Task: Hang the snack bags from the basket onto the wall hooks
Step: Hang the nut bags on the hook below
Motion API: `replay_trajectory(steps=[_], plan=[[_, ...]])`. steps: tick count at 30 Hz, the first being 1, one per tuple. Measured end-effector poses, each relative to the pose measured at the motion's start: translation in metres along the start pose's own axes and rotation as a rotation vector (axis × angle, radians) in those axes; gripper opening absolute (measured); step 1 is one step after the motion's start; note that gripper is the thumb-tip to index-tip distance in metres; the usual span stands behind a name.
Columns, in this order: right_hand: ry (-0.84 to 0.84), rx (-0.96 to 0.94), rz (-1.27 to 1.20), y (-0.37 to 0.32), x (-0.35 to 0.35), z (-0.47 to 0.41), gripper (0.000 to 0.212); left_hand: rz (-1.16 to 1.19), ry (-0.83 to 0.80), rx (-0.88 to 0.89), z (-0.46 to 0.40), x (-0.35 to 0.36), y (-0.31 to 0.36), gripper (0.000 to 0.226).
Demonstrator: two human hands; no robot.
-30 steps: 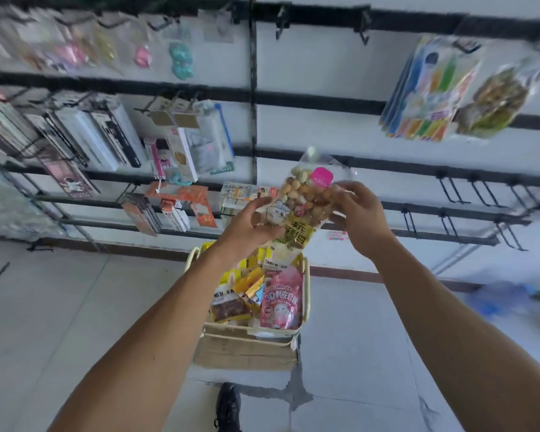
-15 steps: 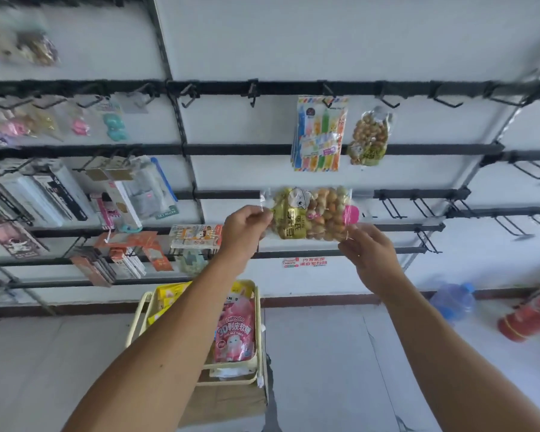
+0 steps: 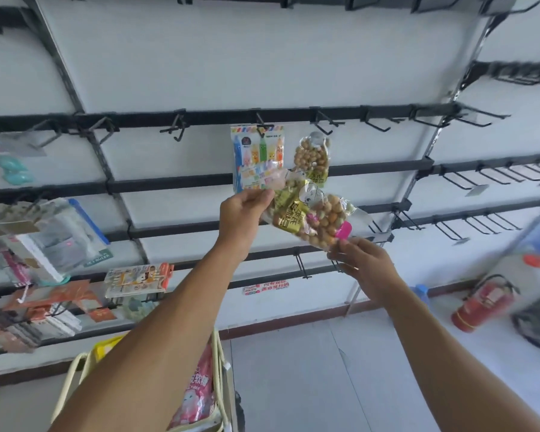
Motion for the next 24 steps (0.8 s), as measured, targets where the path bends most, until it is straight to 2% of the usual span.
replay_trajectory(steps=[5,9,17,19,21,24], plan=[[0.142,-0.088,0.023,-0.025,-0.038,-0.035,0.015,-0.022,-0.049,-0.029,-0.039,0.036,-0.011,0.011],[0.212,-0.192,0.082,-0.056,-0.066,-0.066,0.016,-0.011,-0.158,-0.133,-0.06,0.057,-0.045,0.005],[0.16,-0.264,0.146,-0.098,-0.102,-0.115,0.018,0.016,-0.309,-0.352,-0.066,0.113,-0.083,0.009],[0.099,-0.284,0.168,-0.109,-0.109,-0.125,0.018,-0.045,-0.315,-0.389,-0.063,0.127,-0.086,0.02],[0.028,-0.313,0.194,-0.122,-0.114,-0.132,0.018,-0.16,-0.266,-0.343,-0.065,0.141,-0.083,0.038],[-0.076,-0.359,0.382,-0.141,-0.12,-0.136,0.015,-0.34,-0.153,-0.143,-0.062,0.167,-0.062,0.054]])
Point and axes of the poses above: each hand's wrist, its own z-axis away from the middle knuckle, its own x-axis out of the palm, y = z × x, the point moved 9 cm from there along -z, towards the middle knuckle, and after that the axes turned 5 degrees about -x, right-handed, at the moved point
